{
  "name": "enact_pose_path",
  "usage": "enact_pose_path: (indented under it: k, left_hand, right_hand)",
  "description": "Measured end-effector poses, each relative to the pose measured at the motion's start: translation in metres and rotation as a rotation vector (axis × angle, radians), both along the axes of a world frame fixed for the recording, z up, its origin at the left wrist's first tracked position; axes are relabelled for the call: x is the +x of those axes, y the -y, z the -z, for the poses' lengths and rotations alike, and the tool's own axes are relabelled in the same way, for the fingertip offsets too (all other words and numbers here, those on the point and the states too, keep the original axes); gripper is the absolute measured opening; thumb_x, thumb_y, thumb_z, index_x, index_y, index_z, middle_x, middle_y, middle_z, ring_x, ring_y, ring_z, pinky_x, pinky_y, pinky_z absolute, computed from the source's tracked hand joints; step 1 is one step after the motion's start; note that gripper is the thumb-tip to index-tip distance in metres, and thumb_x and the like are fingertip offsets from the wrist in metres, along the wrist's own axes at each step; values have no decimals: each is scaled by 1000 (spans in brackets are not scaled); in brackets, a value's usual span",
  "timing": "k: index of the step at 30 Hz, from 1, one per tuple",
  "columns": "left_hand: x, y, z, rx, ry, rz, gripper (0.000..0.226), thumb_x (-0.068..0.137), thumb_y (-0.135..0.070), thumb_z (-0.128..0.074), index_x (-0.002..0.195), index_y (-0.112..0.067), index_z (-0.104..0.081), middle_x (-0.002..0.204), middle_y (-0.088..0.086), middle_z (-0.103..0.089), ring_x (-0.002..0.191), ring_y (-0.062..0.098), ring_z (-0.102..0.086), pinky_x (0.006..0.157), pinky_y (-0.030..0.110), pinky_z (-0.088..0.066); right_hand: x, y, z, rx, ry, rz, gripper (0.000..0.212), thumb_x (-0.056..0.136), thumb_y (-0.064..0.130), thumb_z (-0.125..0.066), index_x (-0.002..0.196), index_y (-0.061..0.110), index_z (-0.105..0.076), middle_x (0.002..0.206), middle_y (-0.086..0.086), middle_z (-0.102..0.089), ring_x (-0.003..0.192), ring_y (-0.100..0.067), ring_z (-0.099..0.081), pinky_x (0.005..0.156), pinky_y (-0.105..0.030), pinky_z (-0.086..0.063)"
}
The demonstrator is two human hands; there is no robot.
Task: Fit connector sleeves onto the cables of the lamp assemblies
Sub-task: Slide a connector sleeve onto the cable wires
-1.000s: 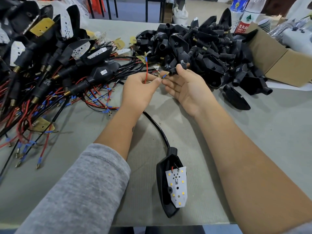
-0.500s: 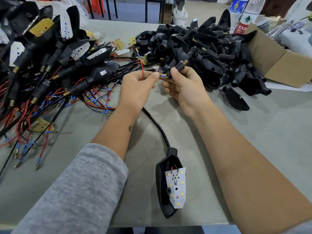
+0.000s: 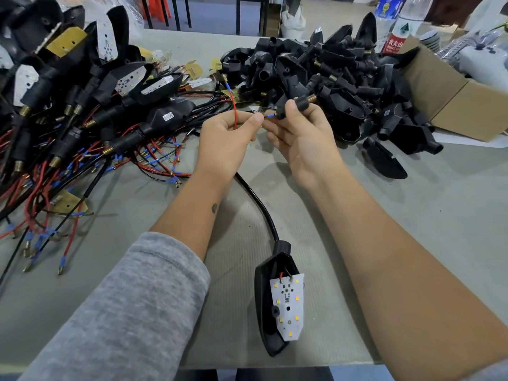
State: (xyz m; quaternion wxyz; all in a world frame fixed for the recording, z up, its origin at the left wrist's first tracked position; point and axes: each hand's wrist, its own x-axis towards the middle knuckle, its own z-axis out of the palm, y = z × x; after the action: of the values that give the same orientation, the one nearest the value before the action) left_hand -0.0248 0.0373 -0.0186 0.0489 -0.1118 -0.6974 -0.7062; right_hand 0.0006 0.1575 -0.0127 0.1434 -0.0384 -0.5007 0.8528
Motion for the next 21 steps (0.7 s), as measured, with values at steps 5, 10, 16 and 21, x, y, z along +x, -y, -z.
enact_pose_path:
  k: [5,10,16,21]
  left_hand:
    - [-1,0,1,-25,-48,10,21,92,-16,-66,73,-26,-68,50,-16,-55,44,-2,-42,49,9,-36]
    - [2,-3,0,-57,-83,40,14,91,-11,-66,78,-17,-68,70,-7,-65,57,-4,-51,62,15,-45]
    - [0,-3,-6,115,211,56,9,99,-22,-45,93,-20,-51,72,-1,-52,41,4,-32,39,17,-24]
    - [0,-8,-4,89,261,79,21,101,-31,-39,95,-19,-55,74,-3,-45,43,4,-31,38,16,-23]
  right_hand:
    - [-1,0,2,47,11,1,10,100,14,-53,95,13,-44,92,-9,-70,82,-20,-71,70,-26,-54]
    - [-1,2,3,182,44,-9,9,98,18,-57,95,14,-50,89,-3,-69,78,-15,-66,73,-30,-51]
    - [1,4,3,292,62,28,8,94,11,-63,99,9,-56,92,-12,-59,79,-21,-55,71,-33,-45]
    - [-1,9,7,600,70,-30,14,88,2,-66,100,7,-62,75,-5,-58,61,-12,-53,61,-26,-42]
